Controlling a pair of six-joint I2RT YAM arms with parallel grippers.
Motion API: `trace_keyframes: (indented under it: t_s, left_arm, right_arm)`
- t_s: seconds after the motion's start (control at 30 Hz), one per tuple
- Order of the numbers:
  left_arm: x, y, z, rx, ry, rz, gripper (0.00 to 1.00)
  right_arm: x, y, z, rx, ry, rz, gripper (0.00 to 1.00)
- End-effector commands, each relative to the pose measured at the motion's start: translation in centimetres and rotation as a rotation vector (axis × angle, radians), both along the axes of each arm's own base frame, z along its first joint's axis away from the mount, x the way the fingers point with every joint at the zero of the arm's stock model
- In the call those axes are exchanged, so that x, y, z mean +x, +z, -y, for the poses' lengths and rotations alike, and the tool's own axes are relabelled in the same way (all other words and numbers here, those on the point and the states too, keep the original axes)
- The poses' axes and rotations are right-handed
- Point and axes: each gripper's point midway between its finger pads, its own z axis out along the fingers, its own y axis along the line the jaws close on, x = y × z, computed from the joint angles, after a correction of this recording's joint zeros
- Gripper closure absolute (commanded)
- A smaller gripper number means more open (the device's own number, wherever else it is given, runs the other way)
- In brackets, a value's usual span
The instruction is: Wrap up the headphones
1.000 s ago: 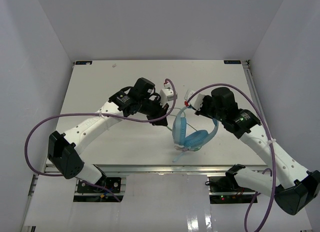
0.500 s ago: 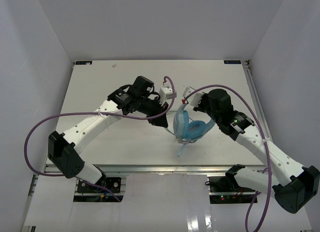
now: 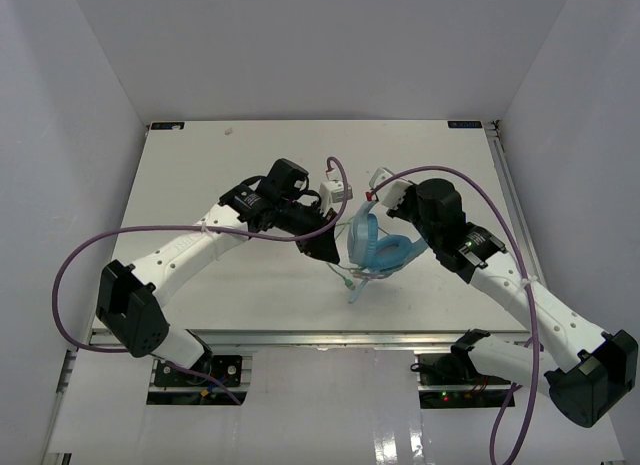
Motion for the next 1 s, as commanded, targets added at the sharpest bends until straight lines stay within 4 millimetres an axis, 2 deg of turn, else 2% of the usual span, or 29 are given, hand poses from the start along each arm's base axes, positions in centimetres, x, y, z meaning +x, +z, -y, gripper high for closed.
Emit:
trace_keyframes:
  t_s: [0.0, 0.13, 0.23, 0.37, 0.47, 0.63, 0.77, 0.87, 0.93, 0.97]
  left_arm:
    - [-1.2, 1.1, 0.0, -0.066, -0.046, 0.018, 0.82]
    - [-0.2, -0.5, -0.6, -0.009, -0.035, 0.085, 0.81]
    - [0.9, -1.1, -1.0, 0.042, -0.006, 0.124, 0.81]
    - [3.5, -1.8, -1.8, 0.151, 0.086, 0.199, 0.80]
    - [4.5, -1.5, -2.0, 0.174, 0.112, 0.230, 0.80]
    - [4.3, -1.5, -2.4, 0.176, 0.130, 0.234, 0.79]
    - [3.1, -3.9, -3.4, 0.198, 0.178, 0.174, 0.72]
    - [2.7, -5.2, -4.1, 0.168, 0.303, 0.130, 0.60]
    - [3.2, -5.1, -4.4, 0.119, 0.424, 0.117, 0.53]
    - [2.8, -5.4, -4.9, 0.098, 0.459, 0.108, 0.50]
  right_arm:
    - [1.2, 3.3, 1.9, 0.041, -0.116, 0.124, 0.92]
    - [1.0, 3.6, 1.9, -0.003, -0.081, 0.135, 0.92]
    - [0.5, 3.3, 1.0, -0.021, -0.010, 0.109, 0.92]
    - [-1.1, 1.3, -1.1, -0.030, 0.144, -0.010, 0.92]
    - [-1.3, 0.8, -1.4, -0.030, 0.161, -0.025, 0.92]
    - [-0.7, 0.5, -0.9, -0.043, 0.123, -0.014, 0.92]
    - [-0.2, 0.0, -0.4, -0.016, 0.079, -0.032, 0.92]
    - [0.3, 0.0, 0.0, 0.069, 0.047, -0.064, 0.92]
    - [0.5, 0.4, 0.3, 0.137, 0.030, -0.079, 0.92]
    - [0.7, 0.8, 0.6, 0.186, 0.015, -0.089, 0.92]
